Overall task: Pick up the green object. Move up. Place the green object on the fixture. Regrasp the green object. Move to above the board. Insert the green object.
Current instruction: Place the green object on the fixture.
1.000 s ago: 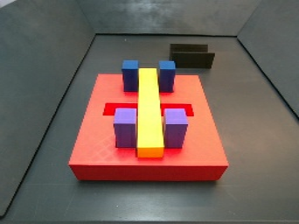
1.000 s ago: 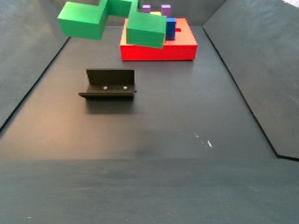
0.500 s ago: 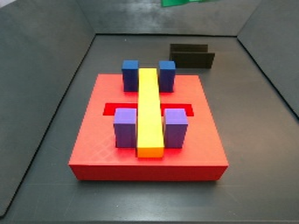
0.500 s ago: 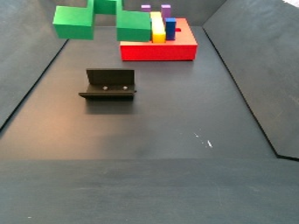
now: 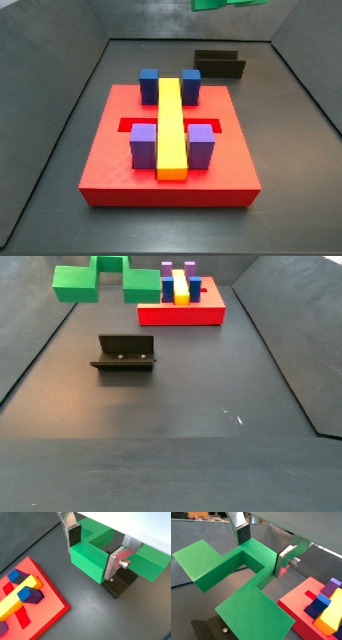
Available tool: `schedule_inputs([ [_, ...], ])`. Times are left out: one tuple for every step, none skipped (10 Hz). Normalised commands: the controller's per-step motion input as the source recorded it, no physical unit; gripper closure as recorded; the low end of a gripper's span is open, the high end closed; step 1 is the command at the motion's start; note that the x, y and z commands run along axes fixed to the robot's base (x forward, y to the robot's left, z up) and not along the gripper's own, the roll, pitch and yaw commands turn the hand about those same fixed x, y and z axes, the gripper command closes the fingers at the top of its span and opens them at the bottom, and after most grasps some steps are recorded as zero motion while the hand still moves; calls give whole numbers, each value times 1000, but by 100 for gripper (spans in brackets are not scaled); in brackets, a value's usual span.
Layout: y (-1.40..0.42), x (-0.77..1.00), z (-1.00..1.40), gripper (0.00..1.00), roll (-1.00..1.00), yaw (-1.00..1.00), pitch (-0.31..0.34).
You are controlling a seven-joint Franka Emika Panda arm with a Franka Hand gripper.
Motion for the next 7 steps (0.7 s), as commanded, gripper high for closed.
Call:
schedule_inputs([
  [37,0,0,100,-46,0,-60],
  [0,-23,0,100,0,0,0],
  [106,237,-83,100,-80,0,243],
  [100,294,26,100,-297,-189,489],
  [120,491,126,100,-434,-320,589],
  [183,451,137,100,-826,-171,483],
  [209,389,117,100,-974,-111,457],
])
